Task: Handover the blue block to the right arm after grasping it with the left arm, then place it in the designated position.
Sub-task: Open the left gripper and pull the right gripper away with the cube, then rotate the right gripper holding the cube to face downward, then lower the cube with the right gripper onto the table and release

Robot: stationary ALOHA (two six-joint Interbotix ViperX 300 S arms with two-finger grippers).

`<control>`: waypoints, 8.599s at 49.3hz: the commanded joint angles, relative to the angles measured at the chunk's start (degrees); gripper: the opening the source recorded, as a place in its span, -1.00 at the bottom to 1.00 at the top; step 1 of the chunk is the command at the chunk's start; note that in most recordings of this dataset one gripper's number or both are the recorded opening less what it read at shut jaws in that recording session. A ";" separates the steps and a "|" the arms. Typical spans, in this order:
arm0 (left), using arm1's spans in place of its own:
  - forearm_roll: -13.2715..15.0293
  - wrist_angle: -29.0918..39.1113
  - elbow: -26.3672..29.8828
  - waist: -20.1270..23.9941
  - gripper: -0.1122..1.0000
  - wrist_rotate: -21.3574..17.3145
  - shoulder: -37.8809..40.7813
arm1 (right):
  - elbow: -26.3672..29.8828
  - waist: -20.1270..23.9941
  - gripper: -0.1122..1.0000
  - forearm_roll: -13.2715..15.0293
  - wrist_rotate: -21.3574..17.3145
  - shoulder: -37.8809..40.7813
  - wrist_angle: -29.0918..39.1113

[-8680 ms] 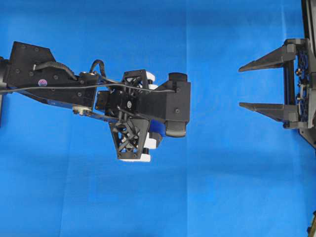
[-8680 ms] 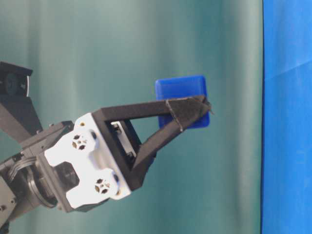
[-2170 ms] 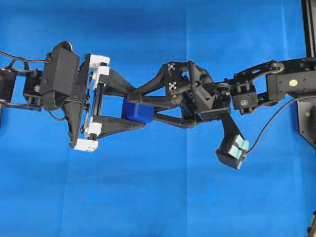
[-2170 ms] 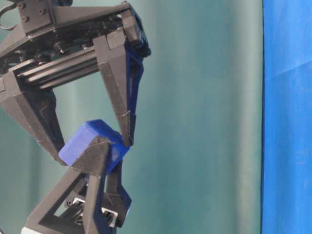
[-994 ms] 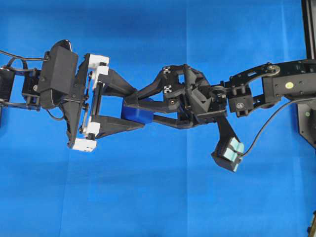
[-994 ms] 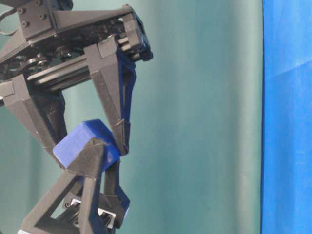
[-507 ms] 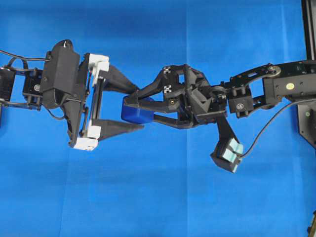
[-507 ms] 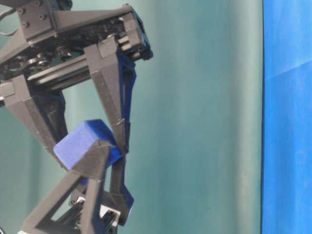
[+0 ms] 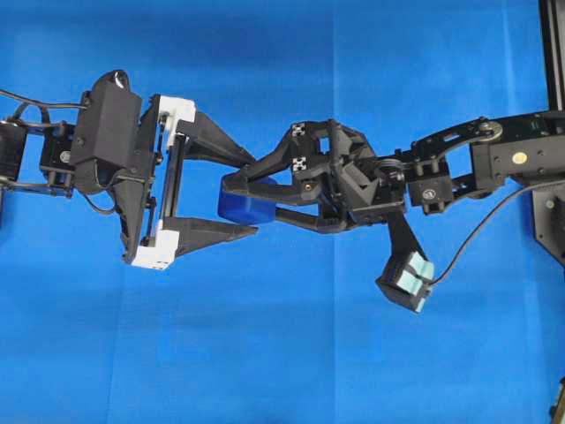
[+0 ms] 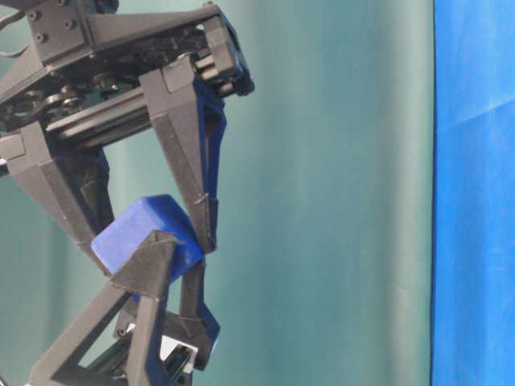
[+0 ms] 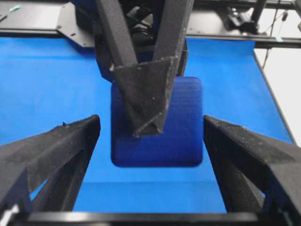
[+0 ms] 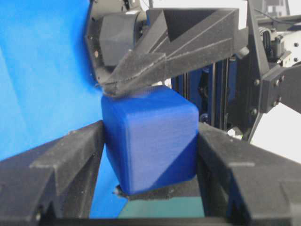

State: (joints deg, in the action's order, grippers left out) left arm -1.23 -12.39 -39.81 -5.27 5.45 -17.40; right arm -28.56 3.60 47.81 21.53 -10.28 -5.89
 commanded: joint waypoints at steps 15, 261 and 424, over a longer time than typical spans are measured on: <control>0.09 -0.70 -1.58 0.00 0.85 0.09 -4.22 | -4.75 0.35 0.09 -0.35 -0.26 -8.09 1.14; 0.09 -1.32 -1.93 -0.35 0.85 -0.88 -5.71 | -11.69 9.58 0.09 -15.91 -63.02 -18.37 32.43; 0.09 -1.23 -2.20 0.18 0.85 -0.97 -5.62 | -9.32 2.99 -0.01 -18.54 -63.37 21.80 -4.75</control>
State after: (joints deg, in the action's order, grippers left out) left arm -1.23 -13.18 -43.15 -5.19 4.57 -22.41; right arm -38.67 6.59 29.44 -41.84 12.22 -10.37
